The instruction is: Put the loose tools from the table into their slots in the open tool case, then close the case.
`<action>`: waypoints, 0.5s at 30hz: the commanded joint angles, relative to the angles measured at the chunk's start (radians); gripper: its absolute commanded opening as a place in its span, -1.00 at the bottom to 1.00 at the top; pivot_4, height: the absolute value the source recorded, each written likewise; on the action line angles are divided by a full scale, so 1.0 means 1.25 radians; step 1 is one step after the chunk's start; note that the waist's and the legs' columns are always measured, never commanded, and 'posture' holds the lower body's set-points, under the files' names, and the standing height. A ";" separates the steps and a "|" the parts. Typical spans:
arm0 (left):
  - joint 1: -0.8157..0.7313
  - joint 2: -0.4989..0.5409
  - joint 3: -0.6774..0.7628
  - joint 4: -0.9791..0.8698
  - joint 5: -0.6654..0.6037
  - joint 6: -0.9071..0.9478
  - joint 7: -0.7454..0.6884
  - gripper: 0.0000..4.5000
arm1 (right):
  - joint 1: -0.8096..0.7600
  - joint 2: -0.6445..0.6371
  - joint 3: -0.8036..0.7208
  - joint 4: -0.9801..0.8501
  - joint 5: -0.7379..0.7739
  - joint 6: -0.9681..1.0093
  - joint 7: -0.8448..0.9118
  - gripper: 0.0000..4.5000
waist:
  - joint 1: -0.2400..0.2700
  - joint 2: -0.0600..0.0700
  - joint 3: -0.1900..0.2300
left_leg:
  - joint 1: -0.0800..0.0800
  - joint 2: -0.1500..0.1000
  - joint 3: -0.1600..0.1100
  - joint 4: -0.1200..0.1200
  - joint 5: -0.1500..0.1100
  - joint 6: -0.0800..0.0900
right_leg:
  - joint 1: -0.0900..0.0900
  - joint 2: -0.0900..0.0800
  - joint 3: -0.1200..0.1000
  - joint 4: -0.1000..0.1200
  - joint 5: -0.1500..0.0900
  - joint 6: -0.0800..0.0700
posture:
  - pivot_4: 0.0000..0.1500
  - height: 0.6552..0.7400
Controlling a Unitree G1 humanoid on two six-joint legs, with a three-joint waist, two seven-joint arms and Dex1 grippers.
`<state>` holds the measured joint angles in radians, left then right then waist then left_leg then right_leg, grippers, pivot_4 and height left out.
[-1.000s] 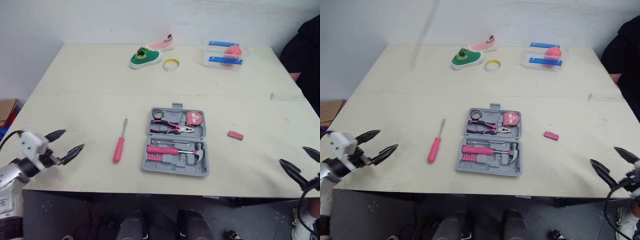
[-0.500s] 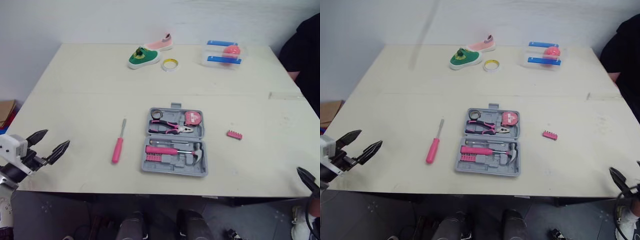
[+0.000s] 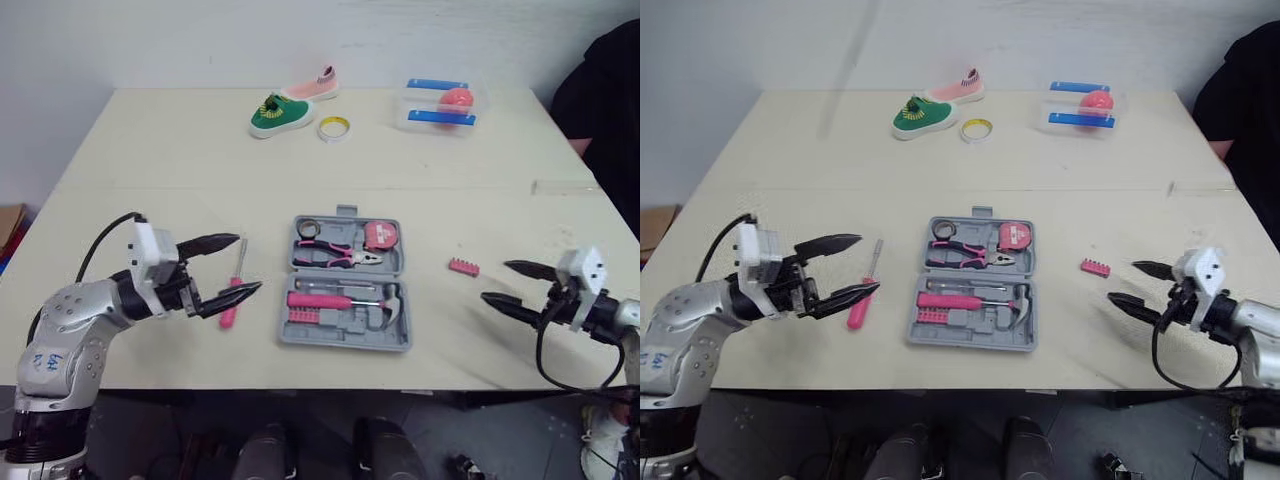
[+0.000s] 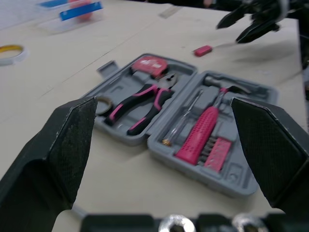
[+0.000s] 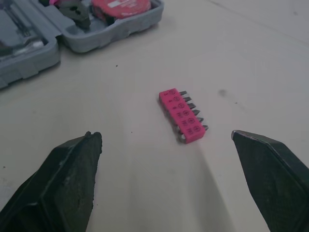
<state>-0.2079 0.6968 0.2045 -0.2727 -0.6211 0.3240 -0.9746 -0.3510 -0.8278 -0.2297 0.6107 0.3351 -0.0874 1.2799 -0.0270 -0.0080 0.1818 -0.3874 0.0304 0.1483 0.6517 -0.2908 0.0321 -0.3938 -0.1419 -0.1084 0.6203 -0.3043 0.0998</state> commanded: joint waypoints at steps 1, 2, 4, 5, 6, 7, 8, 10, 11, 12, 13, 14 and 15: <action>-0.032 -0.001 -0.066 -0.064 -0.030 0.026 -0.051 0.98 | -0.123 0.000 0.040 0.170 -0.054 -0.081 0.041 1.00 | -0.001 0.000 0.000 | 0.001 0.000 0.000 0.000 0.000 0.000 | 0.001 0.000 0.000 0.000 0.000 0.000 | 1.00 1.00; -0.035 -0.004 -0.076 -0.070 -0.033 0.030 -0.058 0.98 | -0.151 0.000 0.053 0.216 -0.072 -0.107 0.047 1.00 | -0.001 0.000 0.000 | 0.000 0.000 0.000 0.001 0.000 0.000 | 0.000 0.001 0.000 0.000 0.000 0.000 | 1.00 1.00; -0.041 -0.009 -0.094 -0.084 -0.036 0.037 -0.066 0.98 | -0.207 0.000 0.074 0.305 -0.104 -0.144 0.058 1.00 | -0.002 0.000 0.000 | 0.000 0.000 0.000 0.000 0.000 0.000 | 0.000 0.004 0.001 0.000 0.000 0.000 | 1.00 1.00; -0.043 -0.011 -0.099 -0.092 -0.039 0.042 -0.067 0.98 | -0.237 0.003 0.081 0.346 -0.116 -0.155 0.059 1.00 | -0.002 0.000 0.000 | 0.000 0.001 0.000 0.000 0.000 -0.001 | 0.000 0.005 0.001 0.000 0.000 0.000 | 1.00 1.00; -0.046 -0.012 -0.104 -0.098 -0.040 0.047 -0.066 0.98 | -0.260 0.005 0.088 0.377 -0.127 -0.164 0.067 1.00 | -0.002 0.000 0.000 | 0.000 0.001 0.000 0.000 0.001 -0.002 | 0.000 0.006 0.001 0.000 0.000 -0.001 | 1.00 1.00; -0.047 -0.013 -0.105 -0.102 -0.042 0.050 -0.066 0.98 | -0.275 0.008 0.093 0.399 -0.135 -0.173 0.074 1.00 | -0.001 0.000 0.000 | 0.000 0.002 0.000 0.000 0.001 -0.002 | 0.000 0.006 0.002 0.000 -0.001 -0.001 | 1.00 1.00; -0.048 -0.012 -0.105 -0.104 -0.045 0.054 -0.067 0.98 | -0.288 0.010 0.099 0.417 -0.146 -0.187 0.079 1.00 | -0.002 0.000 0.000 | 0.000 0.002 0.000 0.000 0.001 -0.002 | 0.000 0.006 0.002 0.000 -0.001 -0.001 | 1.00 1.00; -0.046 -0.008 -0.103 -0.108 -0.046 0.060 -0.068 0.98 | -0.309 0.015 0.113 0.449 -0.168 -0.212 0.090 1.00 | -0.002 0.000 0.000 | 0.000 0.002 0.000 0.000 0.001 -0.002 | 0.000 0.006 0.002 0.000 -0.001 -0.002 | 1.00 1.00; -0.043 -0.006 -0.101 -0.110 -0.046 0.061 -0.070 0.98 | -0.315 0.018 0.118 0.462 -0.177 -0.229 0.091 1.00 | -0.003 0.000 0.000 | 0.000 0.002 0.000 0.001 0.001 -0.002 | 0.000 0.006 0.002 0.000 -0.001 -0.002 | 1.00 1.00; -0.039 -0.005 -0.097 -0.114 -0.049 0.064 -0.070 0.98 | -0.320 0.024 0.116 0.472 -0.177 -0.247 0.100 1.00 | -0.003 0.000 0.000 | 0.000 0.002 0.000 0.001 0.001 -0.002 | 0.000 0.006 0.002 0.000 -0.001 -0.002 | 1.00 1.00; -0.035 -0.003 -0.093 -0.117 -0.051 0.066 -0.072 0.98 | -0.326 0.031 0.110 0.482 -0.176 -0.252 0.097 1.00 | -0.003 0.000 0.000 | 0.000 0.002 0.000 0.002 0.001 -0.002 | 0.000 0.006 0.002 0.000 -0.001 -0.002 | 1.00 1.00; -0.033 -0.002 -0.091 -0.118 -0.053 0.068 -0.072 0.98 | -0.329 0.036 0.106 0.489 -0.175 -0.252 0.098 1.00 | -0.004 0.000 0.000 | 0.000 0.002 0.000 0.002 0.001 -0.002 | 0.000 0.006 0.003 0.000 -0.001 -0.002 | 1.00 1.00; -0.030 0.000 -0.088 -0.119 -0.055 0.069 -0.072 0.98 | -0.332 0.040 0.104 0.494 -0.175 -0.253 0.098 1.00 | -0.004 0.000 0.000 | 0.000 0.002 0.000 0.002 0.001 -0.002 | 0.000 0.006 0.003 0.001 -0.001 -0.002 | 1.00 1.00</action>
<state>-0.2527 0.6842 0.0684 -0.3851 -0.6644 0.4108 -1.0597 -0.7537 -0.7779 -0.0868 1.2193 0.1185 -0.3890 1.3932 -0.0320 -0.0078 0.1822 -0.3872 0.0336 0.1479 0.6546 -0.2889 0.0290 -0.3933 -0.1341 -0.1046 0.6211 -0.3054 0.0978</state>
